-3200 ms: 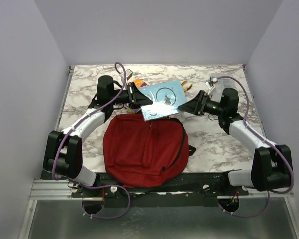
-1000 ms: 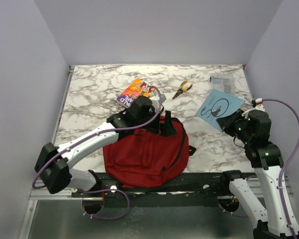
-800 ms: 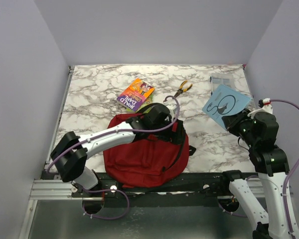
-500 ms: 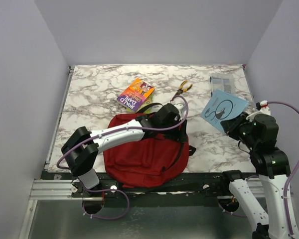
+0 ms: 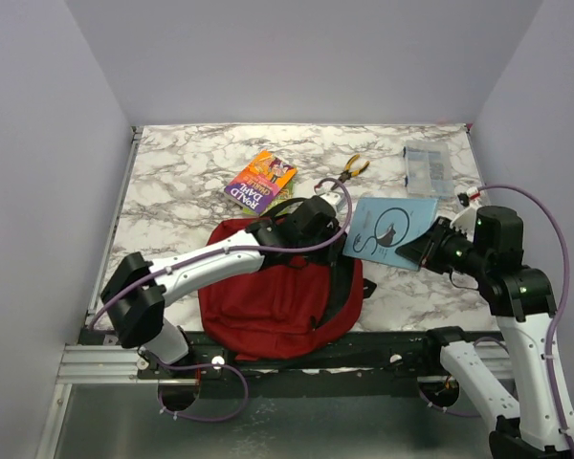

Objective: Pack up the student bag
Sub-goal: Place the book in the student bag, then pick up the book from the center of the board.

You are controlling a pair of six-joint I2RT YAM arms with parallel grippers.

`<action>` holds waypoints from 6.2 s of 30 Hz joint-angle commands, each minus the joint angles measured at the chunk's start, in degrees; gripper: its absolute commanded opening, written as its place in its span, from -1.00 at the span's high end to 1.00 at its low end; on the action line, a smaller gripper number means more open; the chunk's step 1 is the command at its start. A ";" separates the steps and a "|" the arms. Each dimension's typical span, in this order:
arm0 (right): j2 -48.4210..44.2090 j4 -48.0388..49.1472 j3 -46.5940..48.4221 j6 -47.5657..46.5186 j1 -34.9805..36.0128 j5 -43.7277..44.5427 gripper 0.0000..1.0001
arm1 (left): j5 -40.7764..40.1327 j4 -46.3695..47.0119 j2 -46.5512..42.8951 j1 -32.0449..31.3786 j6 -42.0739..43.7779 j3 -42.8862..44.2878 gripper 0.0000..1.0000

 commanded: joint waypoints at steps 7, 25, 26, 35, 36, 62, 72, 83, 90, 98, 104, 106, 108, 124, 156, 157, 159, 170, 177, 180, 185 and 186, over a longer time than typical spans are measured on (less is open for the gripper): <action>2.17 0.65 -3.04 4.40 2.57 -17.92 0.99 | -10.21 3.35 -15.44 -0.42 -1.81 -1.67 1.00; 8.28 38.47 -27.04 21.87 4.36 -33.32 0.99 | 4.02 5.67 -13.44 -0.46 -3.81 2.73 1.00; 8.80 40.85 -28.08 22.65 4.61 -33.50 0.99 | 4.80 5.70 -12.98 -0.42 -3.68 3.21 1.00; 17.13 76.29 -38.29 37.40 18.04 -25.01 0.99 | 9.97 4.36 -8.70 -0.40 -1.66 8.00 1.00; 19.91 79.19 -38.69 37.46 20.45 -23.65 0.99 | 9.87 3.84 -8.32 -0.42 -1.41 8.51 1.00; 31.82 72.20 -35.15 19.21 26.79 -9.68 -0.63 | -1.34 0.96 -21.38 -0.07 -0.37 -3.65 1.00; 34.55 86.11 -37.06 27.36 29.10 -7.44 -0.19 | -0.47 0.90 -23.43 0.02 -0.61 -4.10 1.00; 30.27 77.78 -39.18 21.41 30.61 -1.99 -0.59 | -1.10 0.98 -23.31 0.18 0.14 -4.30 1.00; 33.35 87.87 -40.82 25.97 30.96 -5.02 -0.38 | 0.23 1.14 -22.47 0.28 -0.56 -4.43 1.00; 35.96 92.10 -40.56 28.96 36.71 3.31 -0.35 | 0.30 1.03 -21.82 0.36 -0.47 -3.11 1.00; 30.07 79.61 -39.30 23.63 34.56 1.87 -0.51 | 0.21 0.88 -21.90 0.55 -0.09 -4.59 1.00; 30.13 80.01 -39.91 23.67 34.52 2.28 -0.51 | 0.38 0.94 -22.13 0.55 -0.46 -4.86 1.00; 31.03 81.38 -39.77 23.34 34.50 2.13 -0.50 | 0.41 0.96 -22.49 0.55 -0.64 -5.17 1.00; 26.17 70.79 -36.63 20.95 35.87 7.45 -0.34 | 0.13 1.20 -21.82 0.70 -0.91 -6.25 1.00; 35.16 55.47 -4.66 9.63 27.73 -0.43 -0.45 | 18.28 -1.25 -22.80 17.74 -1.85 -10.25 -0.97; 36.50 57.15 -5.07 9.70 28.16 -0.67 -0.44 | 18.92 -1.88 -23.94 20.88 -2.03 -10.47 -0.97; 38.14 59.50 -7.08 10.44 28.30 -0.92 -0.41 | 19.57 -2.33 -25.42 28.09 -2.92 -10.67 -0.97; 39.20 64.41 -15.16 11.49 28.30 -1.30 -0.39 | 7.94 14.15 -13.92 52.48 -23.03 -12.93 -0.97; 34.80 59.77 -14.37 9.61 28.24 1.69 -0.40 | 0.40 19.69 2.36 54.24 -22.99 -5.78 -0.97; 33.79 58.87 -13.94 9.26 28.06 2.35 -0.40 | 2.86 20.61 8.07 55.95 -25.82 -3.96 -0.97; 33.23 57.71 -13.03 8.52 27.75 3.34 -0.40 | 7.22 21.19 14.25 56.62 -30.87 -1.90 -0.97; 33.20 57.72 -12.89 8.30 27.79 3.43 -0.40 | 8.91 21.23 15.35 56.62 -32.06 -1.50 -0.97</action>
